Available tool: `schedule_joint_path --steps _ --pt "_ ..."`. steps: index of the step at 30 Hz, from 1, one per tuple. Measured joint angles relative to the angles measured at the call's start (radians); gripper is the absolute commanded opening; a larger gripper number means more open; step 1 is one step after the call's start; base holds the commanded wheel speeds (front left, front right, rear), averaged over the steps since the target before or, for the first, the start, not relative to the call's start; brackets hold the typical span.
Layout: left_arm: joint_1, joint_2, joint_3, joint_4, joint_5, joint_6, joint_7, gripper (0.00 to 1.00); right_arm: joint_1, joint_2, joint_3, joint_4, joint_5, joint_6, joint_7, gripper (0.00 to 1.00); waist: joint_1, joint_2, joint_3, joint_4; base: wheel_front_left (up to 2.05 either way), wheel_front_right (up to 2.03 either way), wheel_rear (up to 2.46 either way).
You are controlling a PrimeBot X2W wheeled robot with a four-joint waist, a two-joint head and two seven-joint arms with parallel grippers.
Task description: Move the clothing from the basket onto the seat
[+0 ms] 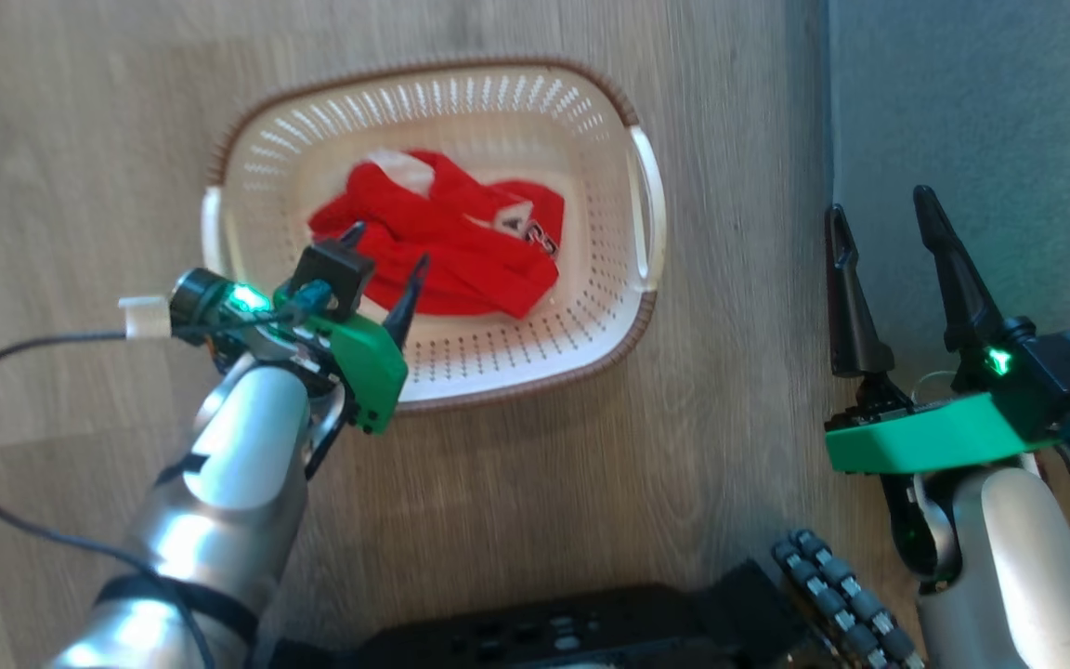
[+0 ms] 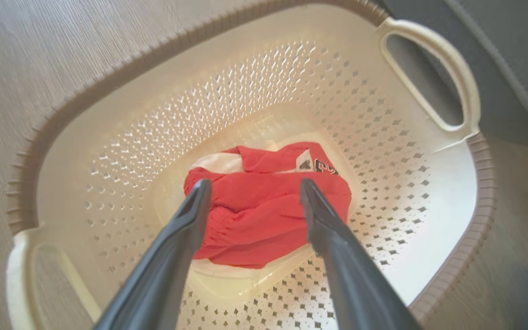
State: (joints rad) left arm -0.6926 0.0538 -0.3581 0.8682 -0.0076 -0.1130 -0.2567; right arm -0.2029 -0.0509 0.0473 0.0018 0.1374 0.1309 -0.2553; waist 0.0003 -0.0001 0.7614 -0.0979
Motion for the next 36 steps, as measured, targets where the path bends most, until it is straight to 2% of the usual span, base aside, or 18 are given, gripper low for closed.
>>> schedule_joint_path --steps 7,12,19,23,36 --pt "-0.121 0.002 -0.026 0.119 0.024 0.038 0.0 1.0 -0.019 0.0 0.025 -0.051 0.016 0.0 0.0 1.0 -0.0001 0.0 0.1 -0.034 0.0 0.0 0.0" --pt "-0.215 0.007 -0.039 0.184 0.035 0.039 0.0 1.0 -0.038 0.0 0.033 -0.072 0.023 0.0 0.0 1.0 -0.0002 0.0 0.157 -0.054 0.0 0.0 0.0" --pt "-0.329 0.005 -0.077 0.371 0.062 0.045 0.0 1.0 -0.055 0.0 0.067 -0.106 0.022 0.0 0.0 1.0 -0.0001 0.0 0.217 -0.073 0.0 0.0 0.0" --pt "-0.36 0.005 -0.094 0.396 0.063 0.045 0.011 1.0 -0.051 0.0 0.069 -0.116 0.011 0.0 0.0 1.0 -0.0003 0.0 0.225 -0.076 0.0 0.0 0.0" --pt "-0.402 0.0 -0.187 0.427 0.119 0.055 0.136 1.0 -0.005 0.0 0.103 -0.193 0.024 0.0 0.0 1.0 -0.0003 0.0 0.235 -0.11 0.0 0.0 0.0"
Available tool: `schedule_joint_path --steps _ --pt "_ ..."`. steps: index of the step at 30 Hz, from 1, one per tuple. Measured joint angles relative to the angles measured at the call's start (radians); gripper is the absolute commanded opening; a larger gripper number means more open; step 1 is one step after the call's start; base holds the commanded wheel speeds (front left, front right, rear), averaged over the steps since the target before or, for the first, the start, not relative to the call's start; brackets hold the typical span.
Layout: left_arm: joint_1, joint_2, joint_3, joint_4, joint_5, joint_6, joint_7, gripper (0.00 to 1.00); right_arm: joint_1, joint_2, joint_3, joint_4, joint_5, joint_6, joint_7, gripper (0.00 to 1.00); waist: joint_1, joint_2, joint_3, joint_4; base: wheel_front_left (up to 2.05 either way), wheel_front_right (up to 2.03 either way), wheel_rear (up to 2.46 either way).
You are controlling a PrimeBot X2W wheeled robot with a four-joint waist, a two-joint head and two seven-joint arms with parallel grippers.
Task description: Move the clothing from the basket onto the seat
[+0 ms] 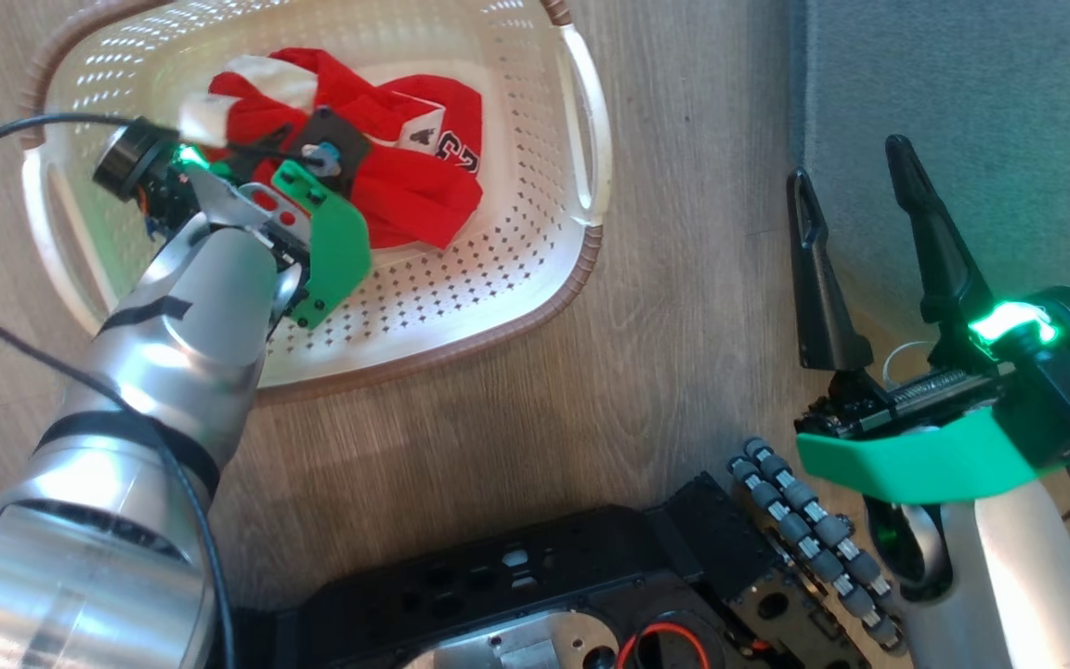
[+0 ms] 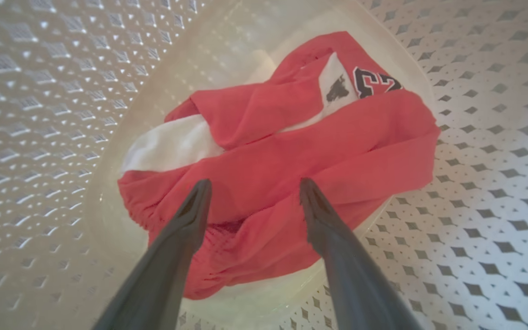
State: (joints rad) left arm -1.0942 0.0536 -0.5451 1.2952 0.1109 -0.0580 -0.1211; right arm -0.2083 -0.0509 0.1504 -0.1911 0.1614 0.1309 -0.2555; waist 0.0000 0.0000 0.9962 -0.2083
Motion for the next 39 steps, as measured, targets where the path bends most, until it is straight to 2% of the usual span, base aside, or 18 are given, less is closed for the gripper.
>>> schedule_joint_path --steps 9,20,24,31,32,33,34,39 --pt "-0.02 -0.005 -0.066 0.003 0.03 0.0 0.104 1.0 0.058 0.0 0.012 -0.035 0.016 0.0 0.0 1.0 0.0 0.0 0.006 -0.021 0.0 0.0 0.0" --pt "-0.032 0.003 -0.1 0.005 0.033 -0.002 0.238 1.0 0.061 0.0 0.019 -0.066 0.016 0.0 0.0 1.0 0.0 0.0 0.025 -0.017 0.0 0.0 0.0" --pt "-0.032 0.006 -0.105 0.005 0.033 -0.019 0.287 1.0 0.067 0.0 0.023 -0.067 0.016 0.0 0.0 1.0 0.0 0.0 0.028 -0.015 0.0 0.0 0.0" --pt "-0.033 0.005 -0.111 0.005 0.029 -0.018 0.298 1.0 0.079 0.0 0.025 -0.072 0.016 0.0 0.0 1.0 0.0 0.0 0.029 -0.012 0.0 0.0 0.0" --pt "-0.033 0.005 -0.111 0.005 0.027 -0.018 0.305 0.95 0.079 0.0 0.026 -0.073 0.016 0.0 0.0 1.0 0.0 0.0 0.029 -0.012 0.0 0.0 0.0" --pt "-0.033 0.005 -0.111 0.005 0.019 -0.021 0.318 0.26 0.079 0.0 0.026 -0.074 0.016 0.0 0.0 1.0 0.0 0.0 0.03 -0.012 0.0 0.0 0.0" --pt "-0.033 0.005 -0.111 0.006 0.012 -0.028 0.326 0.0 0.079 0.0 0.027 -0.074 0.016 0.0 0.0 1.0 0.0 0.0 0.03 -0.012 0.0 0.0 0.0" --pt "-0.037 0.005 -0.121 0.006 0.002 -0.037 0.331 0.0 0.078 0.0 0.027 -0.074 0.016 0.0 0.0 1.0 0.0 0.0 0.029 -0.014 0.0 0.0 0.0"
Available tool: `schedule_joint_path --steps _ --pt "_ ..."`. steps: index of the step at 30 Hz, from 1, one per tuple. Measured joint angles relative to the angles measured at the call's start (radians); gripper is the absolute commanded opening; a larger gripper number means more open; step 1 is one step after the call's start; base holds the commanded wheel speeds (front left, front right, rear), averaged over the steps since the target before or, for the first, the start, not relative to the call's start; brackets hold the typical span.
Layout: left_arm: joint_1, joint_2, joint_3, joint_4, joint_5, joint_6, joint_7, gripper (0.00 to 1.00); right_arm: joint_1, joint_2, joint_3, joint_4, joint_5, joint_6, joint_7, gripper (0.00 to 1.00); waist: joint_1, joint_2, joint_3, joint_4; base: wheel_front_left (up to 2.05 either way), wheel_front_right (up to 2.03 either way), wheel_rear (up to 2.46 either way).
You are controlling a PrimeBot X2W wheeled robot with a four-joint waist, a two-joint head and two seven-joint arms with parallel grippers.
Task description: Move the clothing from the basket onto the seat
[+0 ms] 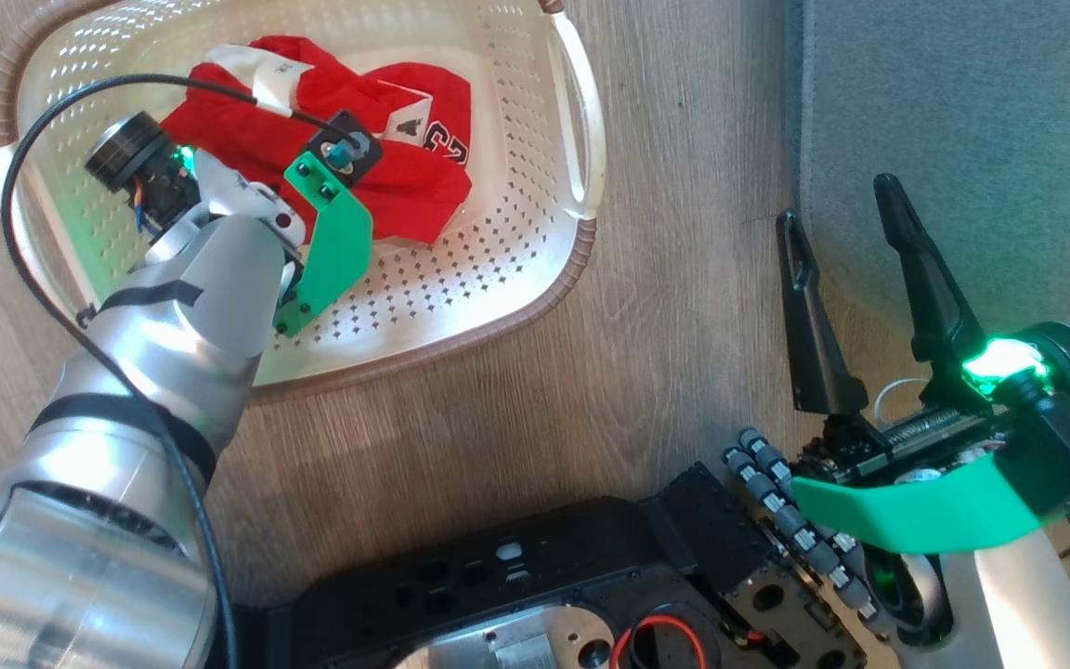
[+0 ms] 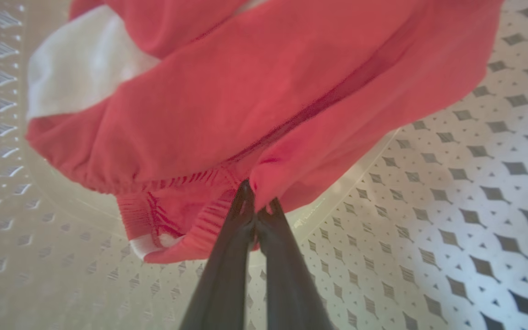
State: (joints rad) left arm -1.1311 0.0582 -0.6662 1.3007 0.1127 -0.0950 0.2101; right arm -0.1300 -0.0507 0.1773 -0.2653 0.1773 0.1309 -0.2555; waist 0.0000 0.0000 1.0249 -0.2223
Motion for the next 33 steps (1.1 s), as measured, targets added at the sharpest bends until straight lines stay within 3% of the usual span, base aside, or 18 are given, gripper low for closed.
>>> schedule_joint_path --steps 9,17,33 --pt "-0.002 0.015 -0.009 0.002 -0.025 -0.004 -0.027 0.0 -0.057 0.0 0.007 0.013 0.058 0.0 0.0 1.0 0.0 0.0 -0.029 -0.028 0.0 0.0 0.0" --pt "0.025 0.064 0.002 0.002 -0.064 0.007 -0.077 0.0 -0.167 0.0 0.057 0.094 0.112 0.0 0.0 1.0 0.0001 0.0 -0.1 -0.083 0.0 0.0 0.0" --pt "0.225 0.012 0.057 0.002 -0.193 0.019 -0.285 0.0 -0.177 0.0 0.017 0.261 0.12 0.0 0.0 1.0 -0.0001 0.0001 -0.413 -0.051 0.0 0.0 0.0"
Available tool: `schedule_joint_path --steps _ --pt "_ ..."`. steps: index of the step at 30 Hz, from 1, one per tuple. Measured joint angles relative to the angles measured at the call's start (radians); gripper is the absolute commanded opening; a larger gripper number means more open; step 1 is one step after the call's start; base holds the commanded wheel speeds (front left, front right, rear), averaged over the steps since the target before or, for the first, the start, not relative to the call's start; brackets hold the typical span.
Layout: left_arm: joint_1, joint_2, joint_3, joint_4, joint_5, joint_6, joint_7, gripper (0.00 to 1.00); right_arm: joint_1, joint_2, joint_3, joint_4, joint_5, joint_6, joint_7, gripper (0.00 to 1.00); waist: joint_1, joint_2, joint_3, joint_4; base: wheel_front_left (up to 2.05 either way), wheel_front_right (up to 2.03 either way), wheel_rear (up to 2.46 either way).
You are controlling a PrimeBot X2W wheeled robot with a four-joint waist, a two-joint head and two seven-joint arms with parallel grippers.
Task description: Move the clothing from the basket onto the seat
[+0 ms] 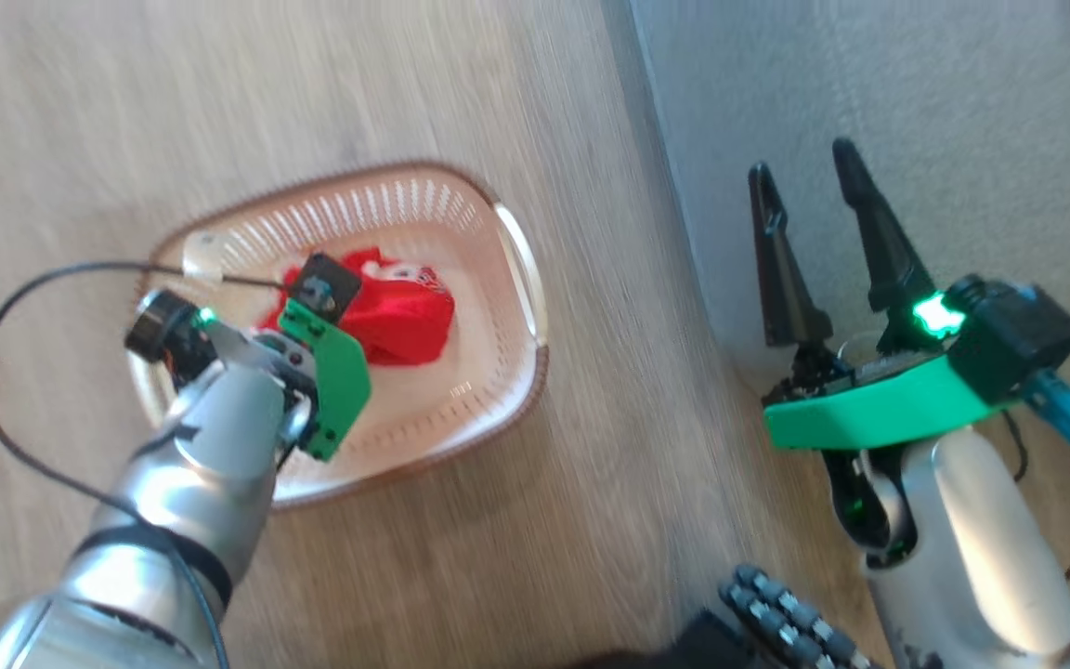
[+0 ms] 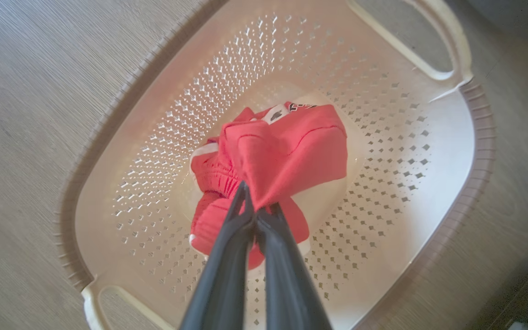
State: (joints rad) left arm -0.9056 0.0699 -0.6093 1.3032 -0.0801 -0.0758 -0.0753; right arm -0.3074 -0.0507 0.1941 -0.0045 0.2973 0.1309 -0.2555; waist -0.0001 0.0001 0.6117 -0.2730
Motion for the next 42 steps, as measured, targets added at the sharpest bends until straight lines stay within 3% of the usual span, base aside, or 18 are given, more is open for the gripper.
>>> schedule_joint_path --steps 10,15,25,29,34,42 --pt "0.128 -0.029 0.048 -0.005 -0.101 0.0 -0.147 0.0 0.078 0.0 -0.011 0.095 -0.034 0.0 0.0 1.0 -0.0001 0.0 -0.262 0.066 0.0 0.0 0.0" --pt "0.178 -0.033 0.078 -0.077 -0.159 -0.002 -0.17 0.0 0.118 0.0 -0.017 0.114 -0.043 0.0 0.0 1.0 -0.0001 0.0 -0.365 0.095 0.0 0.0 0.0" --pt "0.313 -0.017 0.209 -0.551 -0.173 0.053 -0.174 0.0 0.142 -0.001 -0.017 0.138 -0.059 0.0 0.0 1.0 -0.0001 0.0 -0.467 0.15 0.0 0.0 0.0" --pt "0.387 -0.007 0.269 -0.71 -0.151 0.056 -0.174 0.0 0.162 -0.001 -0.017 0.146 -0.059 0.0 0.0 1.0 -0.0001 0.0 -0.494 0.157 0.0 0.0 0.0" --pt "0.436 -0.012 0.381 -0.915 -0.146 0.051 -0.174 0.0 0.179 -0.001 -0.016 0.156 -0.059 0.0 0.0 1.0 -0.0001 0.0 -0.533 0.157 0.0 0.0 0.0" --pt "0.497 -0.032 0.515 -1.233 -0.138 0.007 -0.177 0.0 0.192 -0.001 -0.022 0.159 -0.059 0.0 0.0 1.0 0.0 0.0 -0.566 0.157 0.0 0.0 0.0"
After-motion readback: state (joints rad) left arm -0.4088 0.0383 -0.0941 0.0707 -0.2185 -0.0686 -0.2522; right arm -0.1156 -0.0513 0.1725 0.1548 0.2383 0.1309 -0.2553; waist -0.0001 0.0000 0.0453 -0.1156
